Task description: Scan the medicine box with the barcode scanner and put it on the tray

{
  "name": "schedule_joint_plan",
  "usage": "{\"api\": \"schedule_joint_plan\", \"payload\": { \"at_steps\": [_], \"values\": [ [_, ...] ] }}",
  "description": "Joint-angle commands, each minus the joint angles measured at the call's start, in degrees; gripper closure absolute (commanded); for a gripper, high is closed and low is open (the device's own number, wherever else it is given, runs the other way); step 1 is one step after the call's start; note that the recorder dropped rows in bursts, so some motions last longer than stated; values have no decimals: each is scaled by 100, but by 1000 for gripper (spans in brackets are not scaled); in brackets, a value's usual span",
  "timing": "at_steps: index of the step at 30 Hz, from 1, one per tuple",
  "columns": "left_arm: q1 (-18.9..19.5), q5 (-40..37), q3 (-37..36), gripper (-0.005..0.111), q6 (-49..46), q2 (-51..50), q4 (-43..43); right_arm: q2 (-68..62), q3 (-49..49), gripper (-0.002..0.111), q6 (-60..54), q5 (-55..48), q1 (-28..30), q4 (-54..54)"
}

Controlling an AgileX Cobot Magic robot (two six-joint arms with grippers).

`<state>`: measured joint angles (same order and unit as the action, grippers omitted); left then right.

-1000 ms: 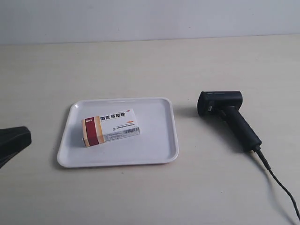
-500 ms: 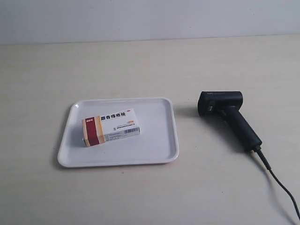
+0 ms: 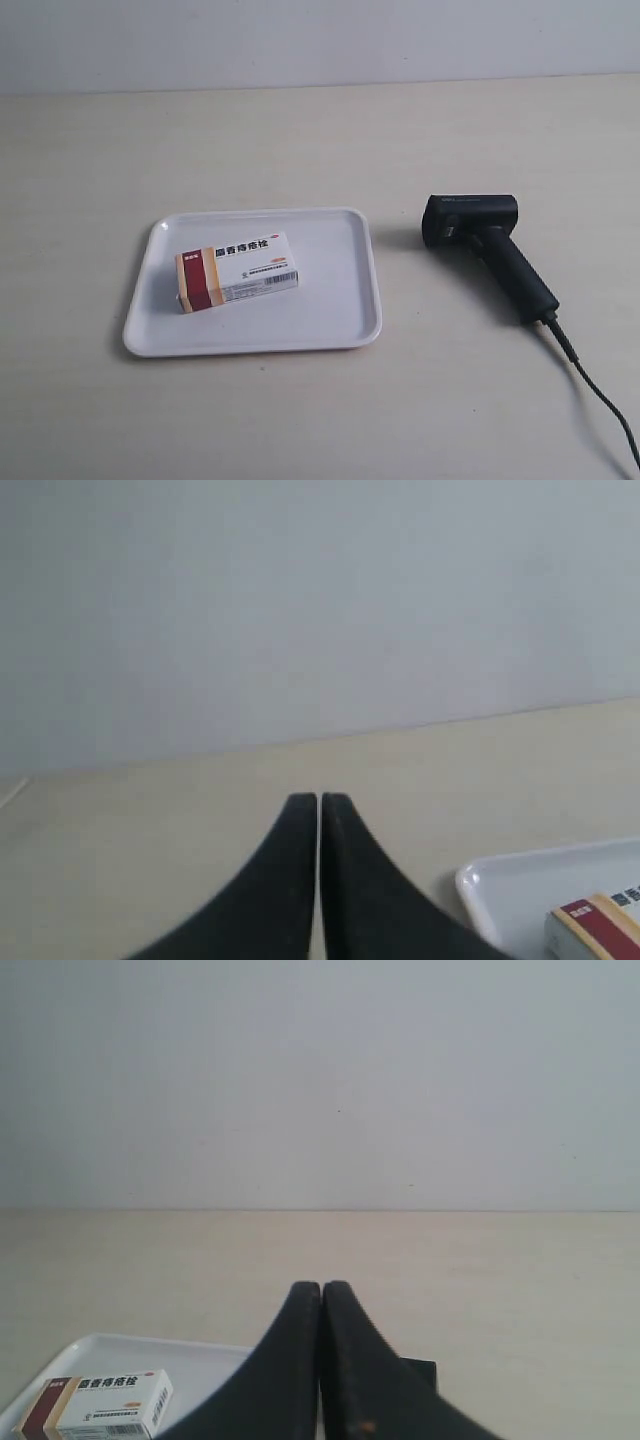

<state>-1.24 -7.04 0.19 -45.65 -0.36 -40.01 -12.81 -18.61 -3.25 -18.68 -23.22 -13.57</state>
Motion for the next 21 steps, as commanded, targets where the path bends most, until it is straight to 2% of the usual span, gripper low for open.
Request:
{"api": "schedule_joint_plan", "payload": {
  "at_steps": [1, 3, 6, 11, 17, 21],
  "values": [
    [-98, -113, -19, 103, 5453, 36, 4646, 33, 14, 108, -19, 27, -11, 2],
    [-98, -142, -19, 103, 6051, 36, 5136, 33, 14, 108, -19, 27, -11, 2],
    [-98, -294, -19, 103, 6062, 36, 5198, 33, 14, 108, -19, 27, -11, 2],
    [-70, -727, -19, 103, 5720, 36, 5133, 33, 14, 108, -19, 27, -11, 2],
    [10, -771, -19, 103, 4565, 36, 4141, 33, 14, 108, -19, 27, -11, 2],
    [10, -771, -19, 103, 4565, 36, 4114, 33, 14, 108, -19, 27, -11, 2]
  ]
}}
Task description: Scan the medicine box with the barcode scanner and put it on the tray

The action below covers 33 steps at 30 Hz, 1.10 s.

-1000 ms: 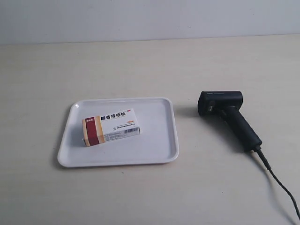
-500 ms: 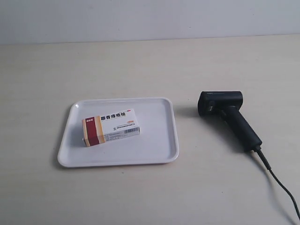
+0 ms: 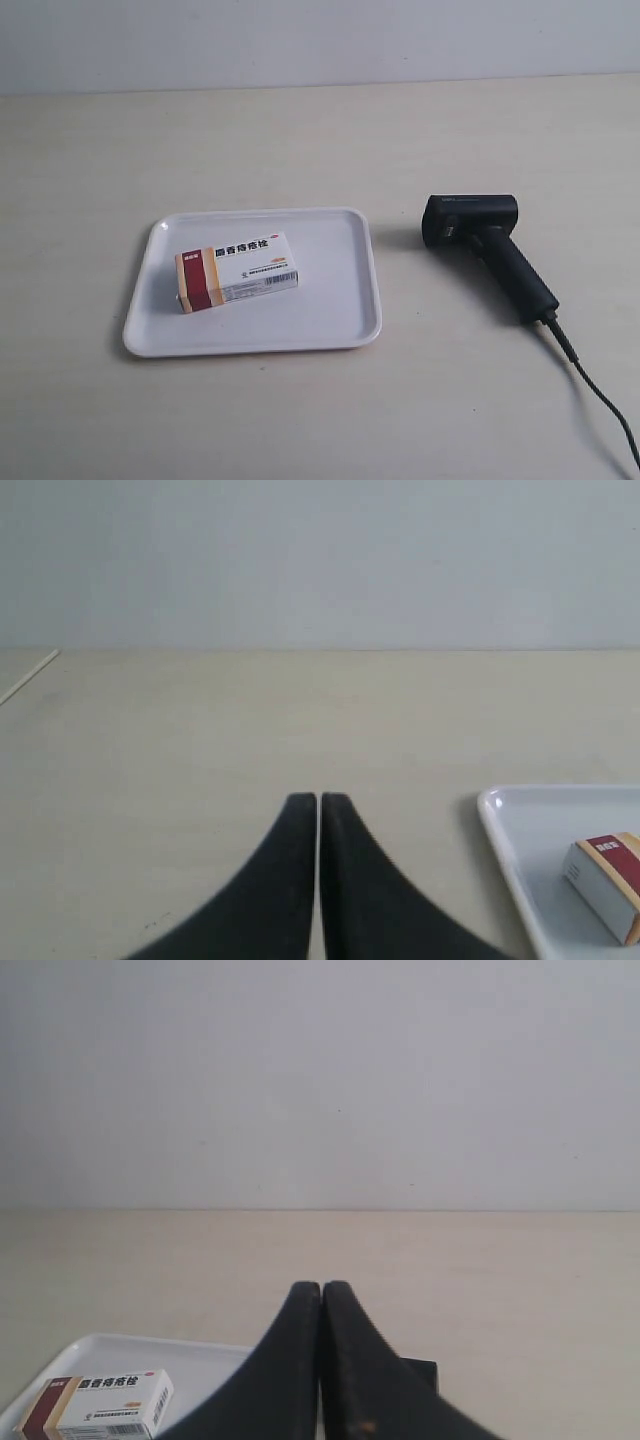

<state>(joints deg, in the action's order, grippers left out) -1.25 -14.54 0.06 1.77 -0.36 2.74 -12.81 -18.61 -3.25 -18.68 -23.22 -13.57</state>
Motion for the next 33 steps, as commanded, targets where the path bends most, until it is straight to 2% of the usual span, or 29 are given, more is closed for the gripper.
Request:
{"api": "schedule_joint_plan", "payload": {
  "at_steps": [1, 22, 25, 29, 33],
  "values": [
    [12, -21, -6, 103, -177, 36, -161, 33, 14, 108, -19, 27, -11, 2],
    [12, -23, -6, 103, -177, 36, -151, 33, 24, 108, 2, -177, -11, -22],
    [12, -23, -6, 103, -177, 36, -151, 92, 304, 108, 142, 345, -11, 374],
    [12, -23, -6, 103, -177, 36, -151, 207, 1227, 108, 1312, 1302, -11, 1636],
    [12, -23, -6, 103, -177, 36, -151, 321, 1680, 108, 1528, 1537, -11, 1667]
  ]
}}
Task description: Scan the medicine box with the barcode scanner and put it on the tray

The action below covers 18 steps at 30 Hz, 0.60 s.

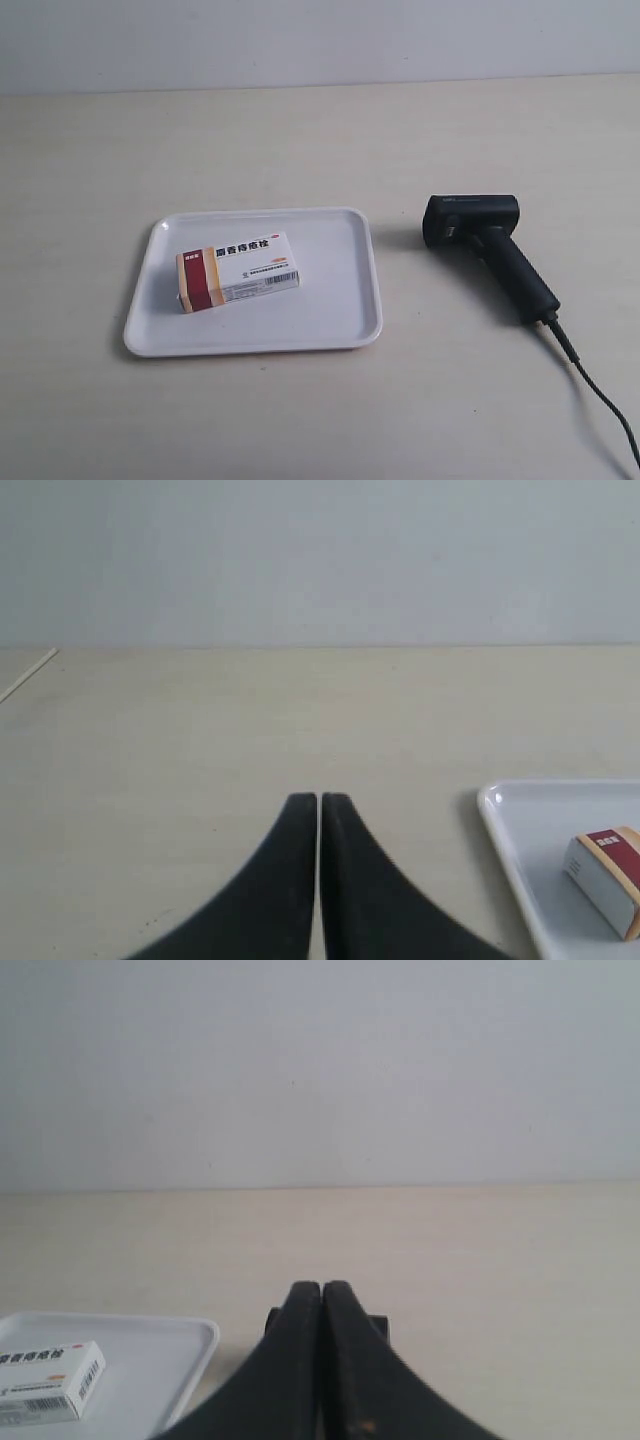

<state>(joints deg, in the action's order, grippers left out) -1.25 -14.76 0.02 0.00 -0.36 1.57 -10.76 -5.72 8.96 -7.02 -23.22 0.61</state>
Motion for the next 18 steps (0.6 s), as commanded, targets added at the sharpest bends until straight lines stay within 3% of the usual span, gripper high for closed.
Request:
{"api": "schedule_joint_plan", "payload": {
  "at_steps": [1, 13, 18],
  "values": [
    [12, -1, -2, 103, 0, 36, -34, 132, 461, 108, 308, 371, -11, 249],
    [12, -1, -2, 103, 0, 36, -34, 214, 572, 108, 308, 115, 6, 235],
    [12, -1, -2, 103, 0, 36, -34, 734, 572, 108, 319, 99, 1216, -109]
  ]
}}
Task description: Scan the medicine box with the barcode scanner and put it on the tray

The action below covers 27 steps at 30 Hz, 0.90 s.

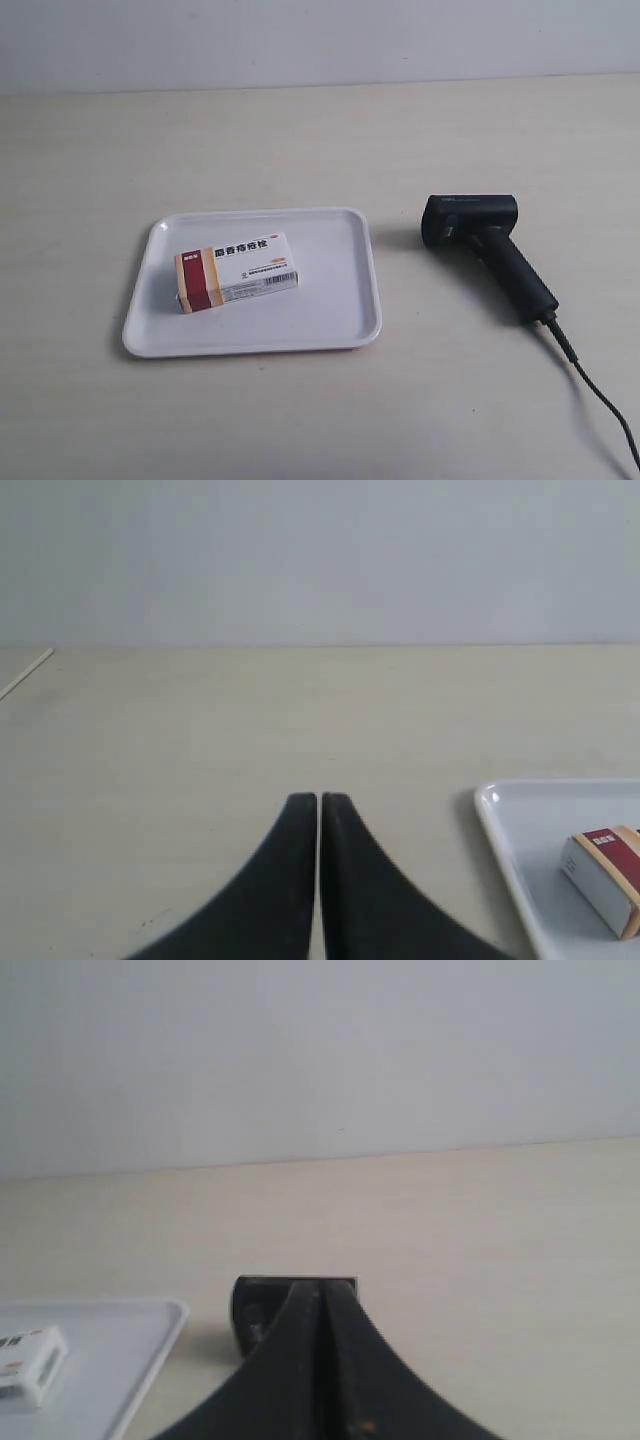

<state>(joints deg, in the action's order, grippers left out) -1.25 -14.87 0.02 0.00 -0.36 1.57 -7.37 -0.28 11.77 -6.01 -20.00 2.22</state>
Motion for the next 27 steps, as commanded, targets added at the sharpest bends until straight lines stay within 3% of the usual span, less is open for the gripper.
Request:
{"api": "schedule_joint_plan", "payload": {
  "at_steps": [1, 6, 27],
  "values": [
    [12, 9, -2, 103, 0, 36, -34, 531, 28, 108, 37, -56, 1162, -350],
    [12, 9, -2, 103, 0, 36, -34, 737, 28, 108, 14, -301, 1752, -352],
    [12, 9, -2, 103, 0, 36, -34, 737, 28, 108, 21, -541, 1738, -333]
  ]
}}
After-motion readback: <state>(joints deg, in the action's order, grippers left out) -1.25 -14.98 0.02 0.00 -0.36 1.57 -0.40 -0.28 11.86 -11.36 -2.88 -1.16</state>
